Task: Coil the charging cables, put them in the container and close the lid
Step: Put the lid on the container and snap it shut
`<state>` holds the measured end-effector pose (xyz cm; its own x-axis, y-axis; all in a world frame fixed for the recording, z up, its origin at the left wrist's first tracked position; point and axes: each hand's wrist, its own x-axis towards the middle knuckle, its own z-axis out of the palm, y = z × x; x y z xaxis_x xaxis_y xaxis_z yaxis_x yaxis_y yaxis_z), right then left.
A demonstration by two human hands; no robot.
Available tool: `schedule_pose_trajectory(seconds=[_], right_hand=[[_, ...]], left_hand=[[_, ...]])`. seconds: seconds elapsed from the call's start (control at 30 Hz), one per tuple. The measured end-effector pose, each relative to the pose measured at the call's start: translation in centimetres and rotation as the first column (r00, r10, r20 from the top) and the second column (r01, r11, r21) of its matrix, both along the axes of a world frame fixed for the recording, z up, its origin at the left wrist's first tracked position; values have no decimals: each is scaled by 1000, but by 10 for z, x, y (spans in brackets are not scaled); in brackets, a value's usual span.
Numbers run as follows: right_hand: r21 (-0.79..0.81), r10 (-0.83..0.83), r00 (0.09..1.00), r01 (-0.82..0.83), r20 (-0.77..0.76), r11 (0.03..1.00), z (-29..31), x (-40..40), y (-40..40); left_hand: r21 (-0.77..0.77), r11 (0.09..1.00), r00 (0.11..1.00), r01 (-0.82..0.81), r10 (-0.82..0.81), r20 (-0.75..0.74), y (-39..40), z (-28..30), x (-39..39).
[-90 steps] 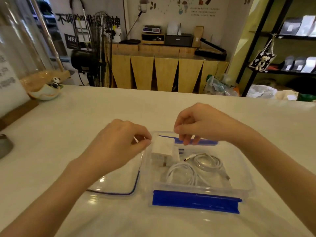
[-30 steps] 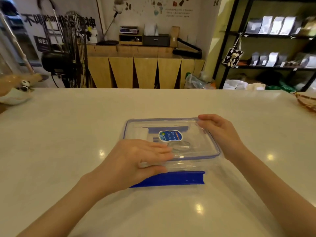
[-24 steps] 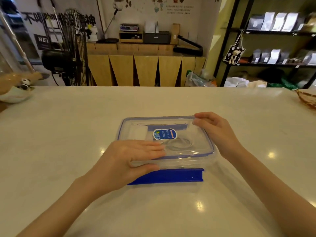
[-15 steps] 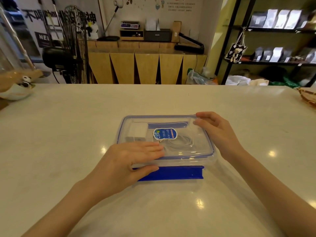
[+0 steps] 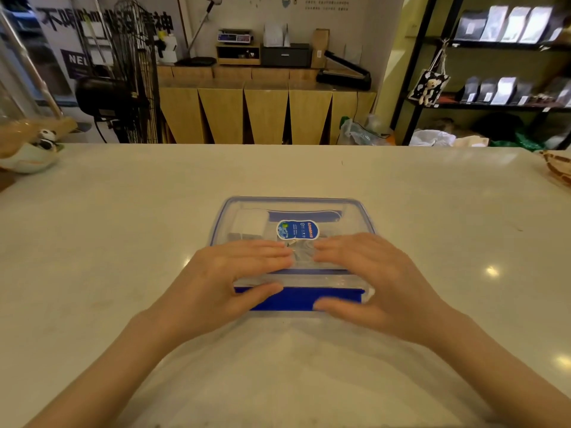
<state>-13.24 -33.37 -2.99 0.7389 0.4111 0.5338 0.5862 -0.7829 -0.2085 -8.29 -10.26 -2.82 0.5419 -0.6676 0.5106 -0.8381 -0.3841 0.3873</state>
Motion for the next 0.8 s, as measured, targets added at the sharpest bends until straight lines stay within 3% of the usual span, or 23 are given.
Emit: schedule_pose_trajectory(seconds=[0.1, 0.17, 0.23, 0.4, 0.53, 0.8], right_hand=[[-229, -15, 1000, 20, 26, 973, -12, -4, -2], [-256, -17, 999, 29, 49, 966, -14, -3, -4], [-203, 3, 1000, -1, 6, 979, -10, -3, -6], [-55, 68, 986, -77, -151, 995, 1, -3, -10], [33, 86, 980, -82, -177, 996, 2, 3, -11], [53, 125, 981, -118, -152, 992, 1, 7, -13]], left_hand=[[139, 988, 990, -66, 47, 133, 0, -5, -9], [263, 958, 971, -116, 54, 233, -3, -8, -11], [283, 950, 965, -131, 57, 256, -4, -9, -10], [179, 983, 998, -39, 30, 51, 2, -1, -6], [140, 990, 1000, -10, 10, 2, 1, 0, 0], [49, 997, 990, 66, -59, -131, 0, 7, 9]])
